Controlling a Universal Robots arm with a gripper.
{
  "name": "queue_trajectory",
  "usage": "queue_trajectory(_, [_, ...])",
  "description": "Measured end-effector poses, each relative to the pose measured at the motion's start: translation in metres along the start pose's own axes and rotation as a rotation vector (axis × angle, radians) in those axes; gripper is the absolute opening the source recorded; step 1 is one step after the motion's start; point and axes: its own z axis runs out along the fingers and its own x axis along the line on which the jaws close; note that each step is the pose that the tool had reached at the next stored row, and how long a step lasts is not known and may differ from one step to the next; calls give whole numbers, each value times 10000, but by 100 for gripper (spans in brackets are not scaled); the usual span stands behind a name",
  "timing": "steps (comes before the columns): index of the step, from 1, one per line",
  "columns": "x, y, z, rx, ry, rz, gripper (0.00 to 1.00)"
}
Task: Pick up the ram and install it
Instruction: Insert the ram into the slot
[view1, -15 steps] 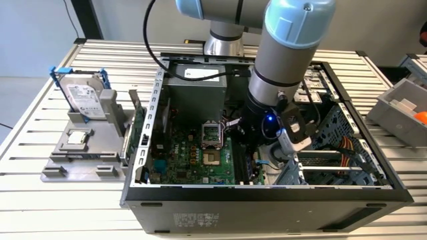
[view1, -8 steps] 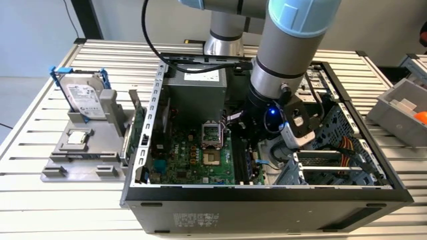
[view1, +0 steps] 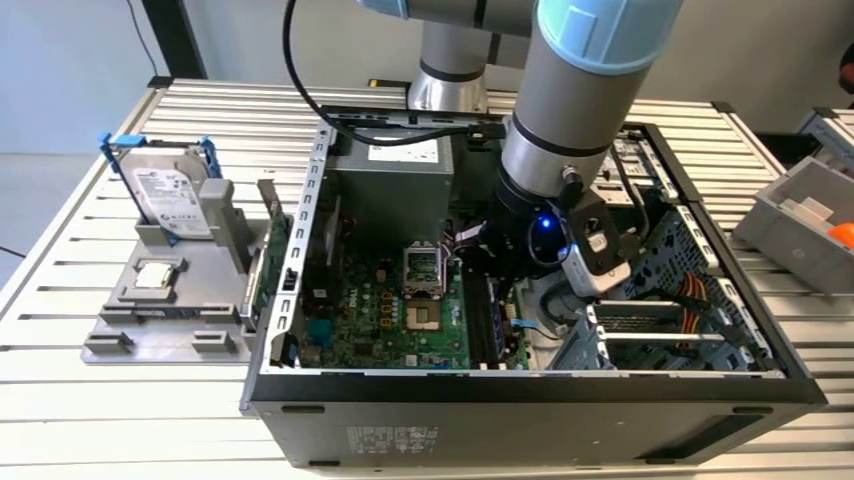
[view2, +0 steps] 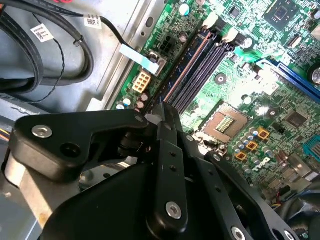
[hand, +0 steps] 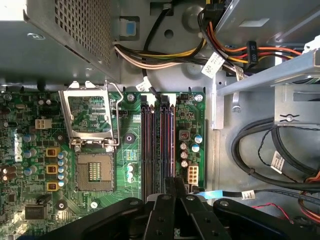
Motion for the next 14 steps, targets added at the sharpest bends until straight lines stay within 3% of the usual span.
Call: queue_trajectory(14, [0, 0, 0, -3, 0, 0, 0])
